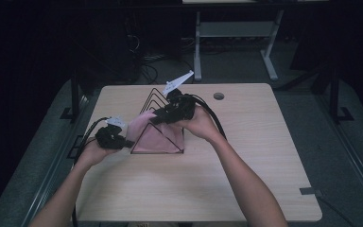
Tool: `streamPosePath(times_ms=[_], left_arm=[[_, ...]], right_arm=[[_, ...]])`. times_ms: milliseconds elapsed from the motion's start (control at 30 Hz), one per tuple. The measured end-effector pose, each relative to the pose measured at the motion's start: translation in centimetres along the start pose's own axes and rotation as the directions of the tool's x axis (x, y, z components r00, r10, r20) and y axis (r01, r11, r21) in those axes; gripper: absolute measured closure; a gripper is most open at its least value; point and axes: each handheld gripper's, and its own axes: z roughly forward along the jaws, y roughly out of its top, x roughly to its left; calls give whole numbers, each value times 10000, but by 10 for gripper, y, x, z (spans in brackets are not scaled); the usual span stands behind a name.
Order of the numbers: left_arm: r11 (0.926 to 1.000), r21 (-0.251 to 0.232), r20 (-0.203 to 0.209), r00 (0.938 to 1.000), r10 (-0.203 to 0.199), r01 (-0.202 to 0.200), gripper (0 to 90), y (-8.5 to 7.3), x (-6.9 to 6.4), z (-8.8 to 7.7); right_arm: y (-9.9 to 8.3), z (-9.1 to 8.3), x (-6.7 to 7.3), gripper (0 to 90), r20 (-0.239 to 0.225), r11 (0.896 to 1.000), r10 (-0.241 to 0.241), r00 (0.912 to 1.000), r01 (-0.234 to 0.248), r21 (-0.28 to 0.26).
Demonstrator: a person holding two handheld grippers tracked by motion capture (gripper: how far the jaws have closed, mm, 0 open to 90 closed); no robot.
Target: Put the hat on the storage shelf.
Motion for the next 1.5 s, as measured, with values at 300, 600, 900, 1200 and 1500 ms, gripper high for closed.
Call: streamPosePath(times_ms=[300,600,900,1200,1500], left_arm=[[9995,-81,8,9995,-320,320,711,-1,0,-3],[9995,-203,-167,9995,-254,251,649,0,-3,-9],[9985,-359,-141,9991,-409,404,551,-2,-3,-14],[9965,-520,-83,9978,-661,656,512,-7,-2,-18],[9955,-649,-125,9975,-696,687,484,-9,-3,-23]], right_arm=[[-5,-15,1,503,127,9992,138,9998,-133,-375],[-14,-40,1,427,254,9952,256,9993,-230,-956],[-29,-64,-7,359,820,9909,724,9940,-623,-1197],[-43,-81,-10,342,1356,9886,1113,9845,-958,-1164],[-53,-97,-15,319,1703,9864,1410,9753,-1237,-1079]])
